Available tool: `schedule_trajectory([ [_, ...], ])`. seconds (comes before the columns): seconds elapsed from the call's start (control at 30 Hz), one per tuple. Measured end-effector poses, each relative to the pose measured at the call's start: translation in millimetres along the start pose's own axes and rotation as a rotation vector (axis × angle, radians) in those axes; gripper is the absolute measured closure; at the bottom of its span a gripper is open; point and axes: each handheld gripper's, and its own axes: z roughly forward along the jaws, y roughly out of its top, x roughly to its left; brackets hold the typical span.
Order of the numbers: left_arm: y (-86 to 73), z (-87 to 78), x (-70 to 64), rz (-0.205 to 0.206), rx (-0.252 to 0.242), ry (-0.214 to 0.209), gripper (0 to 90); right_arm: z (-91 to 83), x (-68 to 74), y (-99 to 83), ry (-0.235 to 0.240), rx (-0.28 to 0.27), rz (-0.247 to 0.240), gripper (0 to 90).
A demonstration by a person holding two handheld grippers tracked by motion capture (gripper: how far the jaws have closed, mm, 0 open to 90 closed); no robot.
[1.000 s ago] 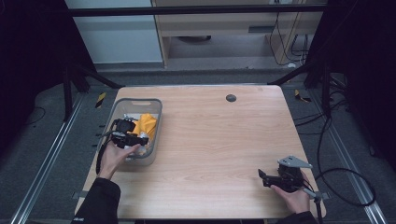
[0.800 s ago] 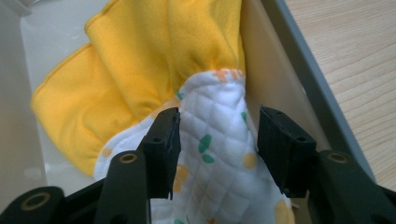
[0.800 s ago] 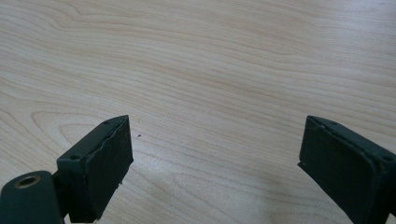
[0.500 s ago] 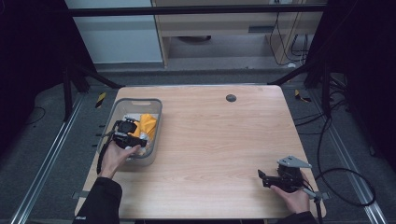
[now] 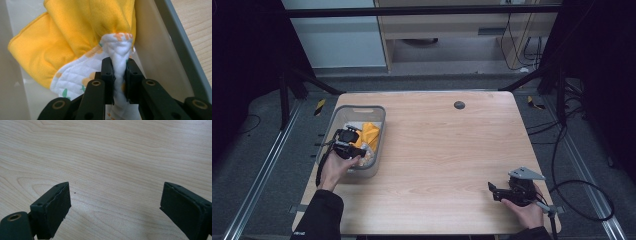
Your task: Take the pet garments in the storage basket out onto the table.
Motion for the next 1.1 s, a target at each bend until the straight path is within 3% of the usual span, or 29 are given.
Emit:
schedule_trajectory([
  [0.5,-2.4,-24.9,11.4,-0.029,-0.069,-0.001,81.9,0.6,0.1,-0.2,-0.006,-0.002,-0.008,9.3],
  [1.1,2.2,-58.4,11.4,-0.011,-0.135,0.000,82.0,0.7,0.3,-0.2,-0.007,-0.002,-0.012,9.1],
])
